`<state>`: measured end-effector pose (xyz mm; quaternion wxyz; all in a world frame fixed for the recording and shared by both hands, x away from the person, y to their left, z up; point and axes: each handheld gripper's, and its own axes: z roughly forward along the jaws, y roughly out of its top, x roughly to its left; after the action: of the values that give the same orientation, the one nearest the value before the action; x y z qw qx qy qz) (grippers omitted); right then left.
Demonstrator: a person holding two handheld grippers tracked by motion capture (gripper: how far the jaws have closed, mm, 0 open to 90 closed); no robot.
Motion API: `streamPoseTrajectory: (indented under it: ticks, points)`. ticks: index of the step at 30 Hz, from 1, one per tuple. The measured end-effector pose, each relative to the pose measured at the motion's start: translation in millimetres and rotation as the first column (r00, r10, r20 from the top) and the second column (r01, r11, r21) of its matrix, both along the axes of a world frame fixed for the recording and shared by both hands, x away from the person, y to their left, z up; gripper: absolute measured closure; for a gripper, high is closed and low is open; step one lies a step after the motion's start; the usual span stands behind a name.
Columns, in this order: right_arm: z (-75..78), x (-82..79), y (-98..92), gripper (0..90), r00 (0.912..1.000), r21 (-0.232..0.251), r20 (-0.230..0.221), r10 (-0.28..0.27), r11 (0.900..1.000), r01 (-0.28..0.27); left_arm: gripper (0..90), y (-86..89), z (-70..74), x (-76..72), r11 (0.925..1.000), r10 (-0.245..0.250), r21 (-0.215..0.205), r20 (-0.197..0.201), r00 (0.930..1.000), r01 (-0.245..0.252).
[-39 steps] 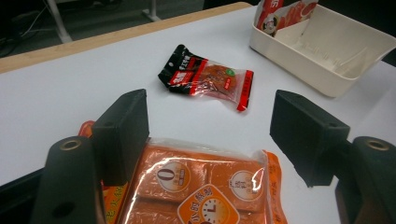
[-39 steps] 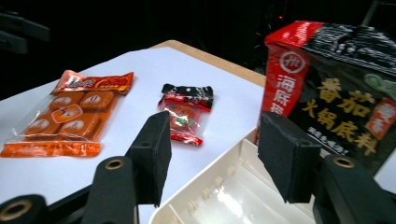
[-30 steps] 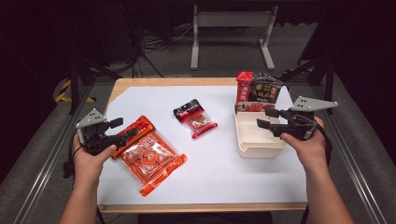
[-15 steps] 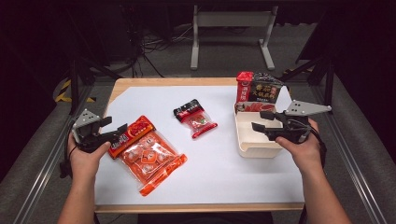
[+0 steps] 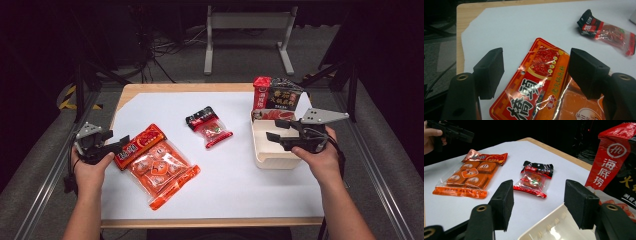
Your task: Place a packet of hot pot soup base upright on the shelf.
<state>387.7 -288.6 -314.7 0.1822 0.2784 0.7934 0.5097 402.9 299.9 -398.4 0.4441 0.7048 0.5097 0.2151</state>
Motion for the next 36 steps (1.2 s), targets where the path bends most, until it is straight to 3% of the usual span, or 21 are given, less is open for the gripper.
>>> streamPoseTrajectory:
  ticks: [3,7,14,23,29,36]
  points:
    - [-1.5,0.4,2.7,41.6,1.0,-0.006,-0.002,0.004,1.0,-0.004,29.9,2.9,-3.9,1.5,0.9999,0.011,-0.002,-0.017,0.9998,-0.011]
    - [-2.6,0.3,4.5,41.6,0.9999,-0.009,0.0,0.012,1.0,-0.012,29.7,7.9,-15.6,5.9,0.9988,0.047,0.019,-0.069,0.9965,-0.046]
    - [-4.7,0.7,4.3,41.6,0.9999,-0.007,-0.006,0.012,1.0,-0.012,28.3,12.4,-26.1,9.9,0.9979,0.063,-0.002,-0.125,0.9901,-0.064]
    - [-6.7,1.1,5.7,41.8,0.9998,-0.009,-0.009,0.017,1.0,-0.017,26.7,16.4,-37.2,12.8,0.9971,0.075,0.015,-0.201,0.9766,-0.074]
    - [-7.9,1.5,7.9,41.7,0.9997,-0.013,-0.013,0.022,1.0,-0.023,27.1,18.1,-41.8,13.9,0.9963,0.086,0.019,-0.254,0.9633,-0.084]
    - [-8.3,1.2,8.9,41.6,0.9996,-0.013,-0.015,0.024,1.0,-0.024,27.1,18.9,-45.9,15.4,0.9971,0.075,0.013,-0.293,0.9532,-0.074]
